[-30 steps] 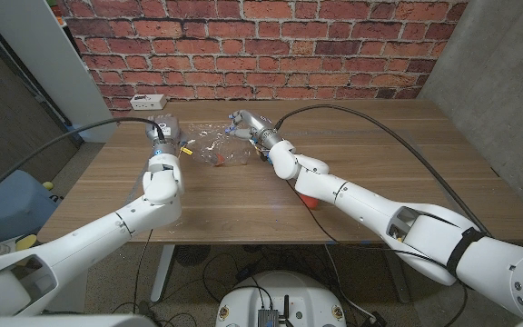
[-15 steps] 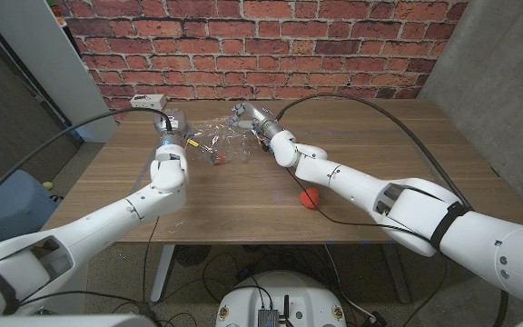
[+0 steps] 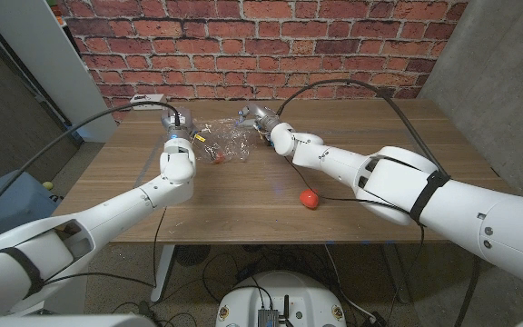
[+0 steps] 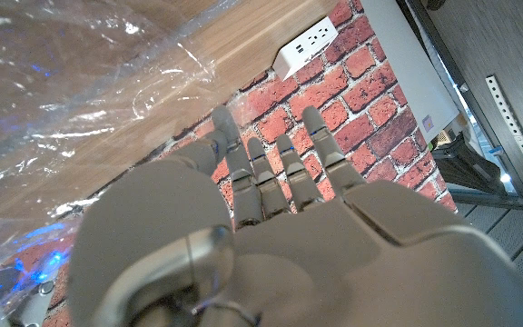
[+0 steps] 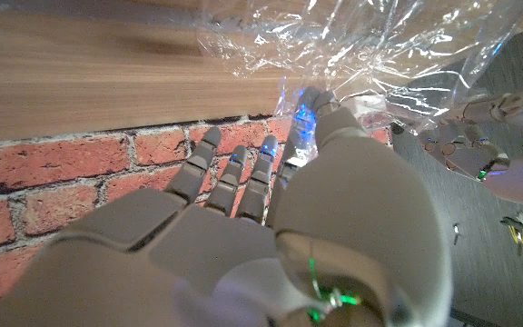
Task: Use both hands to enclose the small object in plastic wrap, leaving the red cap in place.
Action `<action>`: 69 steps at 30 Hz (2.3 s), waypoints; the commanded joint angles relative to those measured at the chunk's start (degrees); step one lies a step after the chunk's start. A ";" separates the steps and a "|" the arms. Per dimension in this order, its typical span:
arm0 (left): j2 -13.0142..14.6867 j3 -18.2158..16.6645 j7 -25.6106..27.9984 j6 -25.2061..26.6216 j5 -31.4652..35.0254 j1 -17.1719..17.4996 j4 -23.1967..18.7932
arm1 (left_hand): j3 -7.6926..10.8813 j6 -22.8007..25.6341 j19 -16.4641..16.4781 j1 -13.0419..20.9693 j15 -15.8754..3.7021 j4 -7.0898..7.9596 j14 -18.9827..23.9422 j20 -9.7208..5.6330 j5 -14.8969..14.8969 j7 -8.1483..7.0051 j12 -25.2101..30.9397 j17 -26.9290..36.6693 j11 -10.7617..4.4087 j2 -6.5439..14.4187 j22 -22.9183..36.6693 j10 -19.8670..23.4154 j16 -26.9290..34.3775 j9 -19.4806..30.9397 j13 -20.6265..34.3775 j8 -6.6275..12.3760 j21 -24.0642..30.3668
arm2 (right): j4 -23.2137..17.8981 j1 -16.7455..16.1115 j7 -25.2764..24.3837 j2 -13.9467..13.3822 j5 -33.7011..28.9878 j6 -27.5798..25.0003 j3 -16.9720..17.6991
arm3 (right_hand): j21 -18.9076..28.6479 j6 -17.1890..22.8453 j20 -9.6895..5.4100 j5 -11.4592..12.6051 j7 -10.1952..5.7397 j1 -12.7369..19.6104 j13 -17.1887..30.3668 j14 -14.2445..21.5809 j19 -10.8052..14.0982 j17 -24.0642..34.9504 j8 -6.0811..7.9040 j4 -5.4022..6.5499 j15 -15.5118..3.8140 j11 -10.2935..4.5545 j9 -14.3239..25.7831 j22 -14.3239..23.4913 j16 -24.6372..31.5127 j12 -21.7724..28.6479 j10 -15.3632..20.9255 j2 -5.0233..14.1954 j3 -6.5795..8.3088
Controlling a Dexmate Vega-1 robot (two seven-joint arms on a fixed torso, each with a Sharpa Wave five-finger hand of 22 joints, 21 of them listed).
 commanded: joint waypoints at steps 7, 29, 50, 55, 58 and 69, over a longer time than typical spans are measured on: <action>-7.00 5.36 1.81 -3.42 -1.50 -7.73 16.78 | 0.49 0.13 0.89 -0.27 -2.04 -0.77 0.89 -0.01 -0.39 -0.64 0.27 0.03 -0.15 -0.41 0.04 1.72 0.21 -0.42 0.11 0.74 1.12 | 2.14 5.82 10.49 1.65 9.51 -14.63 -7.18 | -0.29 -0.91 0.23 -0.75 -0.11 0.01 0.14 1.03 0.91 0.07 0.00 -0.01 -2.19 0.08 -0.02 0.09 0.15 -0.23 1.14 0.74 0.80; -9.21 -6.69 27.55 0.64 -13.14 0.04 12.87 | -8.35 -30.97 -7.34 -14.94 0.51 0.29 -2.01 6.97 -0.71 -3.63 -2.71 -1.45 2.57 -3.24 -1.52 -7.80 -0.19 -16.99 -2.79 -24.67 -1.16 | 2.14 7.06 21.14 3.76 11.79 -16.52 -12.65 | -0.97 4.12 0.74 -2.33 0.81 -2.52 0.16 3.11 1.54 0.05 2.33 0.72 -3.20 -0.42 -0.16 0.11 0.07 0.27 4.46 -0.69 0.59; -11.71 -18.04 52.11 -5.80 -20.73 8.12 8.28 | -6.04 -23.98 -6.41 -15.35 0.26 -4.14 0.79 6.89 -0.02 -5.25 -1.66 -3.27 1.54 -4.23 -1.66 -3.42 -0.37 -24.33 -6.41 -30.42 -3.13 | 2.14 8.40 22.29 3.82 14.15 -17.03 -18.29 | -1.18 4.23 0.52 -2.40 1.00 -2.56 0.14 4.21 1.96 -0.02 2.35 0.45 -3.84 -0.80 -0.45 0.12 -0.02 0.17 5.01 -0.84 1.13; -19.53 -26.52 53.70 -6.42 -7.78 9.32 13.88 | -4.44 -22.11 -5.80 -11.43 -0.43 -7.74 1.19 6.90 0.34 -6.52 -1.62 -3.06 0.77 -2.10 -1.56 -2.97 -0.14 -24.49 -6.81 -30.71 -3.27 | 2.14 8.58 22.29 3.82 14.15 -17.03 -18.58 | -1.24 4.30 0.52 -2.41 0.94 -2.54 0.14 4.29 2.02 -0.04 2.38 0.38 -3.87 -0.81 -0.49 0.12 -0.11 0.09 4.97 -0.88 1.26; -23.22 -30.24 53.70 -4.79 -1.07 8.79 16.88 | -2.80 -21.28 -5.58 -7.29 -0.67 -10.44 1.22 7.17 0.64 -6.86 -1.33 -2.99 -0.47 -0.22 -1.51 -2.01 -0.05 -24.50 -7.02 -31.21 -3.36 | 2.14 8.72 22.29 3.82 14.15 -17.03 -18.87 | -1.27 4.22 0.51 -2.41 0.94 -2.56 0.14 4.35 2.05 -0.04 2.37 0.35 -3.85 -0.73 -0.48 0.12 -0.15 0.03 4.94 -0.90 1.33; -8.32 -18.41 39.93 -0.89 -6.28 11.62 2.52 | -8.59 -8.44 -4.06 -5.94 -2.74 -7.87 2.52 5.10 -0.83 -11.14 1.12 -2.44 -3.16 -3.50 -1.46 4.44 1.17 -23.96 -6.99 -28.56 -3.50 | 2.14 9.04 22.29 3.93 14.15 -17.22 -19.26 | -1.41 4.04 0.47 -2.48 0.79 -2.85 0.14 4.43 2.16 -0.01 2.30 0.43 -3.87 -0.88 -0.57 0.12 -0.32 -0.11 4.98 -0.92 1.50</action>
